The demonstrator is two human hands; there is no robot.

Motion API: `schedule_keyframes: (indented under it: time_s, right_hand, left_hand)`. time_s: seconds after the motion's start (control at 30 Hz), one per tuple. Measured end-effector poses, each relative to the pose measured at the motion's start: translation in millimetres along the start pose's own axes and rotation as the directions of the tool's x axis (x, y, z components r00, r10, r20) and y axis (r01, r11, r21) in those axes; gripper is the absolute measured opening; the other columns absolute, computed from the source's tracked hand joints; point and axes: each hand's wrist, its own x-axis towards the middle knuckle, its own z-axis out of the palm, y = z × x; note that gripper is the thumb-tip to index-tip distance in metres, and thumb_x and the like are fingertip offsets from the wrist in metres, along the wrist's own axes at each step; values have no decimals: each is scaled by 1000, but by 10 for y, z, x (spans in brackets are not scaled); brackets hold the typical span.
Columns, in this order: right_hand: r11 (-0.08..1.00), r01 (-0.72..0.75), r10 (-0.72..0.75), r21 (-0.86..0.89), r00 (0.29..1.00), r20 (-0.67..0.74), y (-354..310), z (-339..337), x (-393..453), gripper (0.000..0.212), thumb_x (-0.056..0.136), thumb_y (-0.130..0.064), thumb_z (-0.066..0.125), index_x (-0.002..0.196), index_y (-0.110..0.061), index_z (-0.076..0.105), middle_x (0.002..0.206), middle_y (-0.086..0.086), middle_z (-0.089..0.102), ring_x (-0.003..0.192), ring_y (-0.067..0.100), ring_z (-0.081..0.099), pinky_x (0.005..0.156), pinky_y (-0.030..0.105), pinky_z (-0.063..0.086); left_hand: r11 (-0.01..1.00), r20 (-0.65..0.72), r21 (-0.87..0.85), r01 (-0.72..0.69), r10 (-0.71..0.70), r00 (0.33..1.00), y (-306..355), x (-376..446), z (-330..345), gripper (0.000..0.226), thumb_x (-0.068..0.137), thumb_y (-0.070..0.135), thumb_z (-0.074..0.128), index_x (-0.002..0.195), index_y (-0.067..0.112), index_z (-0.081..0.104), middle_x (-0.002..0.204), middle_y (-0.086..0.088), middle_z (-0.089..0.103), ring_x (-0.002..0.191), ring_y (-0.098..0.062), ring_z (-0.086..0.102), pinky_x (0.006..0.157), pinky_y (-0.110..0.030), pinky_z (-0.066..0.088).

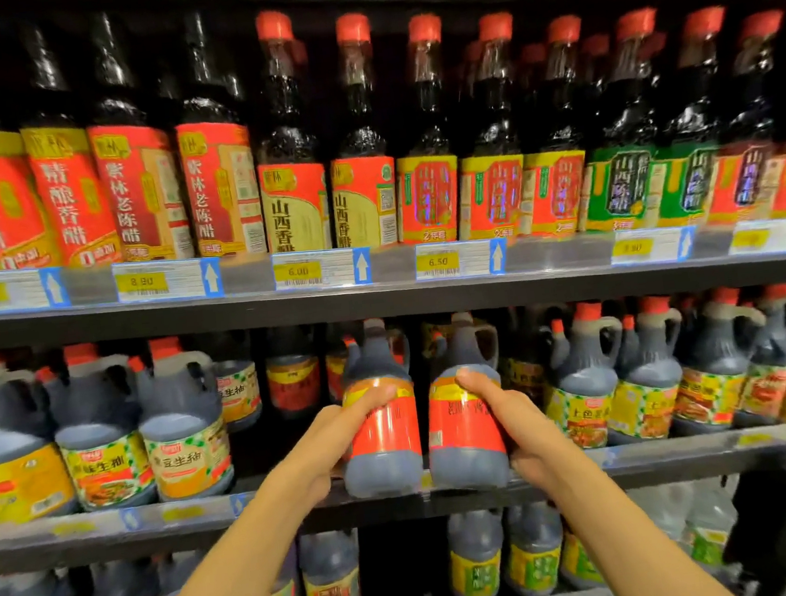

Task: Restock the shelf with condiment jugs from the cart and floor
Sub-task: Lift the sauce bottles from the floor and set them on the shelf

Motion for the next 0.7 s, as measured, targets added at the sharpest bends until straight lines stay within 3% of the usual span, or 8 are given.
schedule_keyframes:
  time_s: [0.1,0.27,0.4,0.6,0.7]
  right_hand:
    - [1000,8,-8,3,1000,15,-22,-9,161,67,66,-47,86,113,-2,70,99,20,77,92,34,75,85,50,60]
    - [997,53,-56,59,998,44,-111,-34,325,41,81,-32,81,114,-9,72,98,15,78,87,27,76,74,40,61]
    - [993,109,-112,45,991,73,-113,-61,440,45,79,-29,83,116,-9,69,102,14,78,95,29,75,82,42,60]
    - [983,175,-180,47,974,137,46,-156,621,64,68,-16,86,127,-8,61,112,14,75,104,29,73,85,42,58]
    - [982,189,-190,24,965,183,121,-216,675,71,65,-12,92,127,-10,59,117,16,73,107,30,72,84,40,57]
  left_hand:
    - [1000,-20,12,-6,6,1000,57,141,20,73,63,65,81,114,15,69,95,-6,79,89,-23,77,83,-39,58]
    - [998,-54,26,-49,50,997,119,282,12,60,71,51,84,118,21,61,97,-2,79,89,-19,76,74,-33,57]
    - [993,-44,32,-110,111,993,110,322,79,40,77,28,85,111,20,66,89,3,80,81,-12,76,66,-25,57]
    - [984,-39,25,-176,177,984,-75,451,75,47,70,20,90,112,19,68,98,1,79,98,-19,74,84,-36,59]
    - [986,-19,21,-164,164,986,-159,519,26,77,53,33,98,120,16,64,106,-2,78,101,-19,74,91,-42,58]
